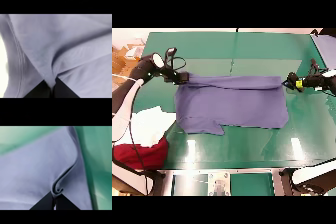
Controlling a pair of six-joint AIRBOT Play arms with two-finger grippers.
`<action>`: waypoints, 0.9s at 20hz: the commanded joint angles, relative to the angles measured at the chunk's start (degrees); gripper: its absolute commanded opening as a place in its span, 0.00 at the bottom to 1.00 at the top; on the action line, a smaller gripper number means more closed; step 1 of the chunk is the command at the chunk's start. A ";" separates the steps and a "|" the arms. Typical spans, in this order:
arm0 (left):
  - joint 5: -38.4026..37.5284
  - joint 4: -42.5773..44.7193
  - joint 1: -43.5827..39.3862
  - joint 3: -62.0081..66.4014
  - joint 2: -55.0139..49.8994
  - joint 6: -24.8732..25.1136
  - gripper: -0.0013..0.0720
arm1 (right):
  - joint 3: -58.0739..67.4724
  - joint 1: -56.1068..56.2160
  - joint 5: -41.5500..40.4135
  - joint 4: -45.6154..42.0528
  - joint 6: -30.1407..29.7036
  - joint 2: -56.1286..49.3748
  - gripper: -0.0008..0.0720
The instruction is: Fold the shirts.
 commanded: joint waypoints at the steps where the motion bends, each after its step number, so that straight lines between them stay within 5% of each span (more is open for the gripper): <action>1: -0.81 -0.55 0.04 -4.00 -0.20 0.74 0.06 | -1.29 -0.02 4.26 -6.47 2.45 -0.13 0.03; 18: -5.05 -0.20 0.07 -0.02 -0.33 2.29 0.06 | -0.90 -1.70 8.46 -9.84 6.49 0.04 0.03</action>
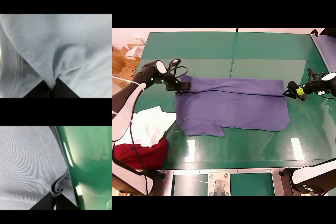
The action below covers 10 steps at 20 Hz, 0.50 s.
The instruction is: Fold the shirts.
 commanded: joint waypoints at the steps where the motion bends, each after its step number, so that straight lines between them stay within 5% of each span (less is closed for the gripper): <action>1: -2.69 1.53 0.15 4.02 0.00 -0.02 0.06 | 0.24 -0.35 2.38 -0.04 0.26 0.33 0.03; 6: -11.85 1.53 3.76 8.61 -0.02 0.00 0.06 | 1.46 -0.90 4.76 -0.28 0.24 1.11 0.03; 10: -10.16 0.66 4.04 5.92 -0.37 0.09 0.06 | -0.63 -0.59 4.48 -1.66 0.28 1.09 0.03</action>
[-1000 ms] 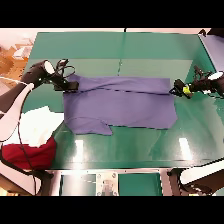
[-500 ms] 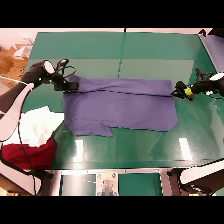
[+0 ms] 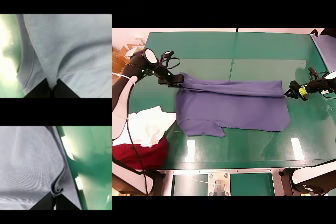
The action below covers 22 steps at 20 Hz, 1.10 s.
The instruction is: Fold the shirts.
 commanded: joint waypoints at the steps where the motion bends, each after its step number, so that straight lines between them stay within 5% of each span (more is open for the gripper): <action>1: 1.03 -1.77 0.57 -2.14 -0.57 0.17 0.06 | -1.64 0.07 -0.31 -1.46 0.11 0.11 0.03; 8: 7.78 -11.61 0.57 -8.48 -0.74 3.48 0.06 | -2.23 -0.04 -0.63 -2.86 0.50 0.20 0.03; 9: 6.51 -11.76 0.57 -8.35 -0.72 3.45 0.23 | -2.14 -0.04 -0.04 -2.82 0.52 0.20 0.06; 10: 3.98 -11.76 0.59 -7.74 -0.72 3.21 0.80 | -1.68 -0.07 1.57 -2.91 0.52 0.20 0.32; 11: 0.35 -11.47 1.03 -6.47 -0.70 1.49 0.99 | -0.55 -0.35 4.09 -3.37 0.61 0.33 0.42; 13: -8.68 -11.37 2.56 -2.86 -0.52 0.70 0.98 | 1.81 -1.22 9.77 -7.32 5.14 1.90 0.38; 15: -16.92 -11.17 4.24 -1.90 1.07 0.13 0.91 | 1.44 -1.70 14.10 -12.96 8.35 5.38 0.16; 16: -20.37 -10.40 4.57 -1.92 2.19 -0.04 0.54 | -0.24 -1.73 15.23 -14.88 9.55 7.74 0.03; 17: -22.99 -9.42 4.61 -2.34 3.34 0.00 0.19 | -2.99 -1.70 15.32 -15.50 10.29 10.38 0.03; 18: -24.00 -8.92 4.61 -4.28 5.70 0.13 0.06 | -6.78 -1.73 15.15 -15.45 10.84 13.60 0.03; 22: -16.63 -5.31 4.79 -21.97 21.44 -0.33 0.06 | -23.76 -3.58 13.16 -15.26 11.06 28.37 0.03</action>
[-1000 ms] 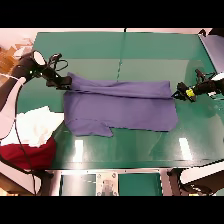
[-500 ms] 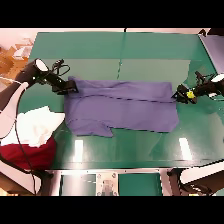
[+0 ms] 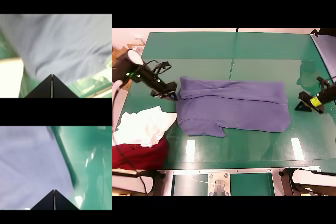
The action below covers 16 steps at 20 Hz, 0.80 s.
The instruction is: Fold the shirts.
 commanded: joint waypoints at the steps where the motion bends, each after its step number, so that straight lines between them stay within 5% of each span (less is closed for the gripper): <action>1: 4.96 3.15 0.33 -16.09 14.19 -0.94 0.06 | -14.21 -1.95 -1.09 -0.94 1.90 13.16 0.03; 4: 16.68 0.74 0.33 -34.23 27.71 -3.96 0.06 | -27.80 -3.39 -5.22 2.32 2.47 25.97 0.03; 5: 20.11 -1.75 0.31 -39.39 31.08 -4.15 0.28 | -31.74 -3.39 -6.95 4.52 2.45 29.44 0.04; 6: 22.80 -4.87 0.31 -43.78 33.33 -4.13 0.80 | -34.82 -3.39 -8.41 6.69 2.45 31.78 0.18; 7: 25.00 -8.11 0.31 -47.25 34.36 -4.04 0.92 | -37.53 -3.39 -10.23 9.01 2.43 33.31 0.48; 8: 26.86 -10.97 0.17 -50.25 34.60 -3.76 0.88 | -39.56 -3.39 -12.20 10.86 2.43 33.70 0.63; 16: 51.49 -21.51 -12.07 -62.01 34.25 -5.29 0.88 | -48.68 -3.30 -28.79 19.54 2.40 33.24 0.63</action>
